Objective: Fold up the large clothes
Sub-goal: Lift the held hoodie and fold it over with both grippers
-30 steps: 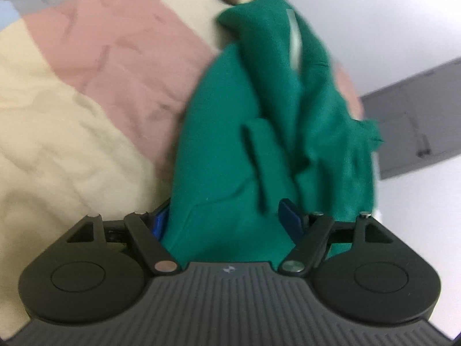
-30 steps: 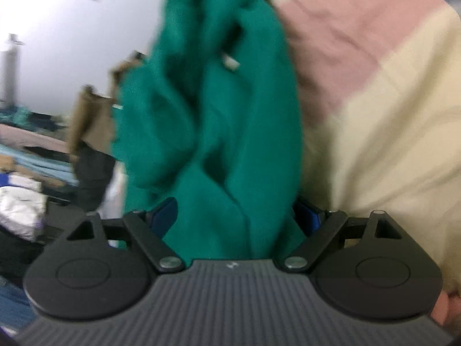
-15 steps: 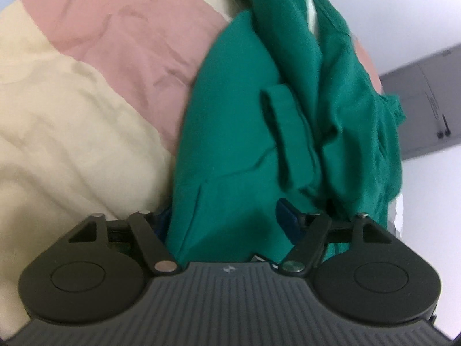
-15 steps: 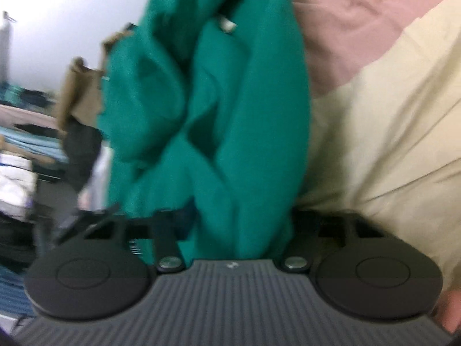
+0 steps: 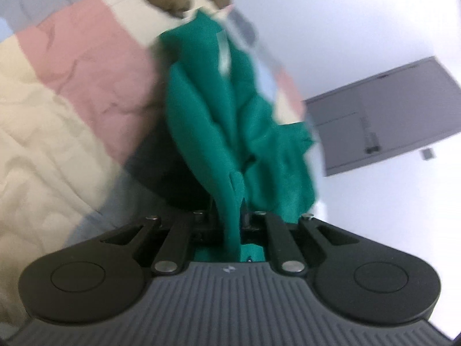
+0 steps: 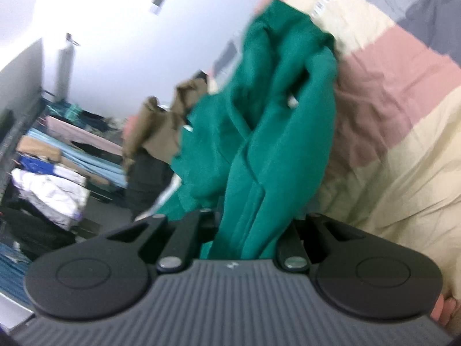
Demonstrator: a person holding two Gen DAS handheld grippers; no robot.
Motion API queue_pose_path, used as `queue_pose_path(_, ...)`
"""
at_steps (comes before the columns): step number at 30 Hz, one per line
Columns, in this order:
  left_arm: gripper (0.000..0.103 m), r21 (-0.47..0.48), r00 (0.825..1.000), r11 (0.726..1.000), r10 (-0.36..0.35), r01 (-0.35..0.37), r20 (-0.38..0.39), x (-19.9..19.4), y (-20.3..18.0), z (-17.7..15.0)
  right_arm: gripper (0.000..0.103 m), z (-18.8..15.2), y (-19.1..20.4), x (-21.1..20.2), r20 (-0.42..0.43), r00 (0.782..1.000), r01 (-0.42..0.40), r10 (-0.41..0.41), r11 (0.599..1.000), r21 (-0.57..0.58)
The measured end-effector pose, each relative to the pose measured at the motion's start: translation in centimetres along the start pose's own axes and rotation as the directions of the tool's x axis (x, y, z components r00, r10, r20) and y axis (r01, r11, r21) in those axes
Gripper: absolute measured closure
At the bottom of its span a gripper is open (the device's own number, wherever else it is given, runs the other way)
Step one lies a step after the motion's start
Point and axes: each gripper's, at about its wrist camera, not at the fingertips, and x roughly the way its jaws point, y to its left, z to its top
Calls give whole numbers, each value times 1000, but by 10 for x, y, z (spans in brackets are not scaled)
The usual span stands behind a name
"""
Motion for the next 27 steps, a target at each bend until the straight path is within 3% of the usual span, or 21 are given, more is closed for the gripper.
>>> queue_pose_path(8,93,25,986,986,-167,167,5,-81,-28,-31,89,-11,43,-76,91,987,-123,129,990,-73)
queue_pose_path(12,93,46,979,978,-202,202,-3,-107,-31,-55,89,-25,57,-105,104,985,-129,140,986,-102)
queue_pose_path(15,93,73,982,979,-191,189,14,-114,-30,-63,88,-32,59,-108,113,986,-110,121,989,-103)
queue_pose_path(20,93,68,979,979,-198,194,52,-102,-28,-48,88,-19,54,-99,127,988,-80,86,995,-58)
queue_pose_path(23,93,68,973,975,-215,210,81,-81,-36,-22,88,6,49,-85,162,984,-77,77,997,-7)
queue_pose_path(27,92,118,973,978,-189,175,129,-47,-60,16,88,48,45,-52,196,980,-52,42,998,43)
